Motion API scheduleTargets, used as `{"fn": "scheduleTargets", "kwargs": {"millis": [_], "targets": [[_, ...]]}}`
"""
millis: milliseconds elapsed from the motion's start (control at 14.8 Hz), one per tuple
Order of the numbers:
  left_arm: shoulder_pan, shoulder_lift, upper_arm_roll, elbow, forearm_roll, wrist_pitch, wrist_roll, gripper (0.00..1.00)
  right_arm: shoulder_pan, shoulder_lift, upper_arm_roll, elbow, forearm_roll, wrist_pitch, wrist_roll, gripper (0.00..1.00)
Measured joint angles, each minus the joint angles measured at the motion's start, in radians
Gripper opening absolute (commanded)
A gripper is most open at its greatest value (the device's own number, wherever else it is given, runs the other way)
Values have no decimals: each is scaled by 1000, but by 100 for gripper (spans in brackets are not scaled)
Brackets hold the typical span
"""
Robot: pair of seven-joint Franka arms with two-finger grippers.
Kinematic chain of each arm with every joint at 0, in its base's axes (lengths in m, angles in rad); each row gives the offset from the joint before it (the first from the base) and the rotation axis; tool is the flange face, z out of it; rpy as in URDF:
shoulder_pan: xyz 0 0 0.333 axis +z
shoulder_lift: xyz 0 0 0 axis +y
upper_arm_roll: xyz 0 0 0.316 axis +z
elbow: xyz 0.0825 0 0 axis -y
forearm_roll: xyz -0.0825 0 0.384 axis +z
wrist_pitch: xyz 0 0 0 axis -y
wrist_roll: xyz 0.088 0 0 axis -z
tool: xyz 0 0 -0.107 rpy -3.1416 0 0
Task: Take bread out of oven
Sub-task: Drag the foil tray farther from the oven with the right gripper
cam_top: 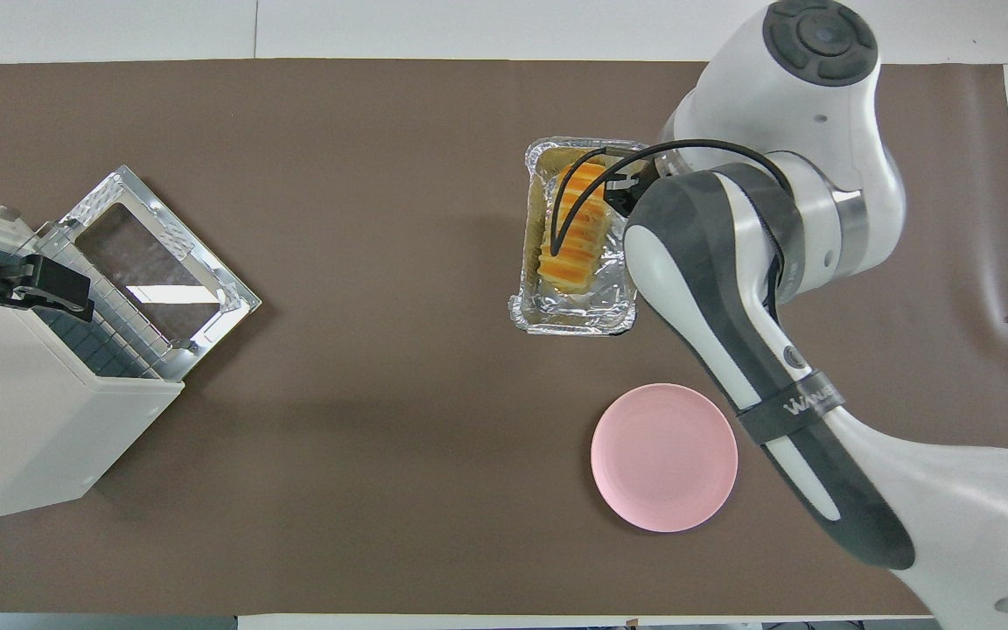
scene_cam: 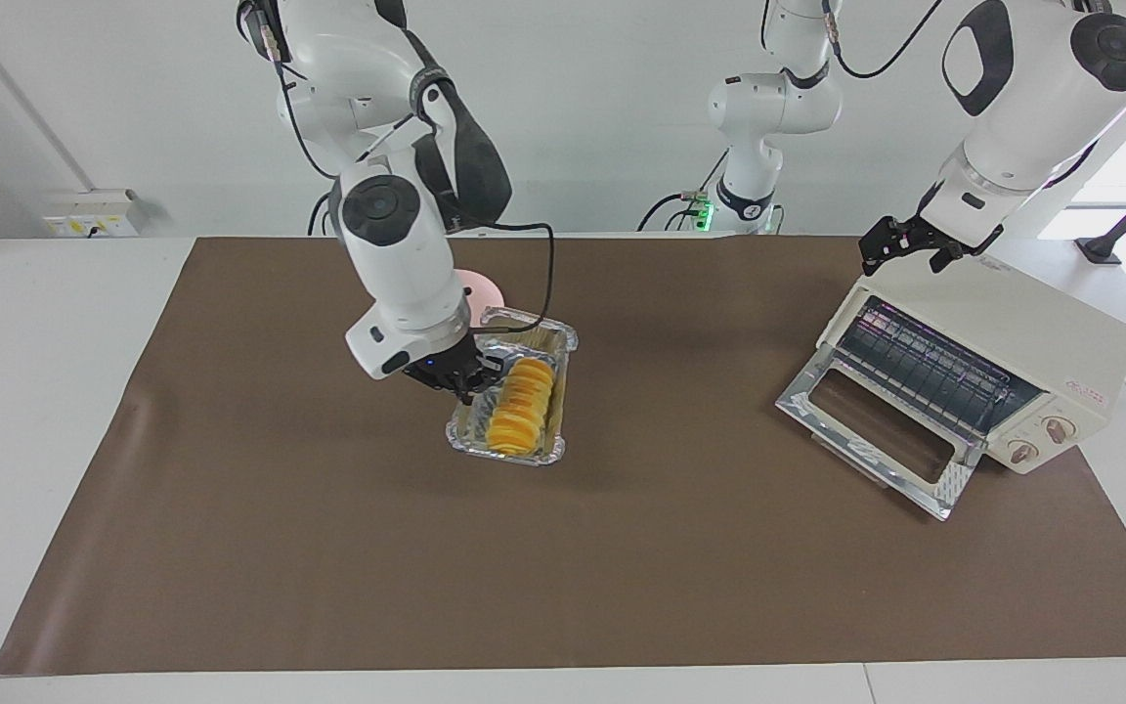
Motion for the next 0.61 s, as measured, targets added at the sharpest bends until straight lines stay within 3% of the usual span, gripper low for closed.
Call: {"fn": "scheduleTargets", "kwargs": {"millis": [338, 608], "targets": [[0, 0, 0, 0, 0, 0, 0, 100, -142, 12, -2, -56, 3, 12, -218, 0], [0, 0, 0, 0, 0, 0, 0, 100, -171, 23, -2, -172, 6, 146, -307, 0]]}}
